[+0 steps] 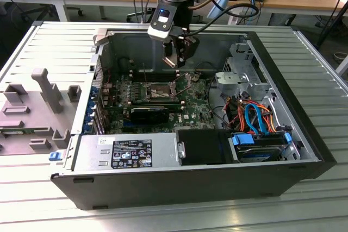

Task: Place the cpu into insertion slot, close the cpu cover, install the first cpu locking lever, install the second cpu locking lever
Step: 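Place the cpu into insertion slot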

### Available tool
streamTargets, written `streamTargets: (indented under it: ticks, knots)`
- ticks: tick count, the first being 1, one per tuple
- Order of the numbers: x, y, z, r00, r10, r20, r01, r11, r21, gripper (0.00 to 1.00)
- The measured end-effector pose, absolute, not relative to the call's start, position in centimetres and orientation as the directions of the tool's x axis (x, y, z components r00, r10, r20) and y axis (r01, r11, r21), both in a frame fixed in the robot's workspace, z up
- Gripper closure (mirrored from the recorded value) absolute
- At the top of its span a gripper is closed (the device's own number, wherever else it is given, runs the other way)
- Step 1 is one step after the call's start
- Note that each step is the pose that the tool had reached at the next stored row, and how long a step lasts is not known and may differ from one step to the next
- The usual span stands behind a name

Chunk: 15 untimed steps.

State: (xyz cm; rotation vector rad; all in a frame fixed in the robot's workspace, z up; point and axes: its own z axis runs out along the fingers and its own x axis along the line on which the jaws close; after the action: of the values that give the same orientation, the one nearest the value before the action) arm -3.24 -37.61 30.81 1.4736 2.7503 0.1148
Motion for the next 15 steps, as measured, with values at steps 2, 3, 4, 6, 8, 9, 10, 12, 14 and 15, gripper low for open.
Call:
streamTargets:
  ticks: [2,3,4,6,8,9,10,12,14,15]
  knots:
    - [-3.25,-37.61,30.81,-0.551,0.834,0.018,0.833,0.549,0.074,0.46]
    - [-3.24,-37.61,30.81,-0.549,0.835,0.018,0.834,0.547,0.074,0.46]
    - [-3.24,-37.61,30.8,-0.547,0.837,0.018,0.836,0.544,0.074,0.46]
    - [-3.24,-37.61,30.8,-0.542,0.84,0.018,0.839,0.539,0.074,0.46]
    - [-3.24,-37.61,30.8,-0.532,0.846,0.018,0.845,0.53,0.074,0.46]
    - [-3.24,-37.61,30.8,-0.527,0.85,0.018,0.848,0.524,0.074,0.46]
    - [-3.24,-37.61,30.79,-0.523,0.852,0.018,0.851,0.52,0.074,0.46]
    - [-3.24,-37.61,30.79,-0.516,0.856,0.018,0.855,0.514,0.074,0.46]
    - [-3.24,-37.61,30.79,-0.511,0.86,0.018,0.858,0.508,0.074,0.46]
    - [-3.24,-37.61,30.78,-0.508,0.861,0.018,0.859,0.506,0.074,0.46]
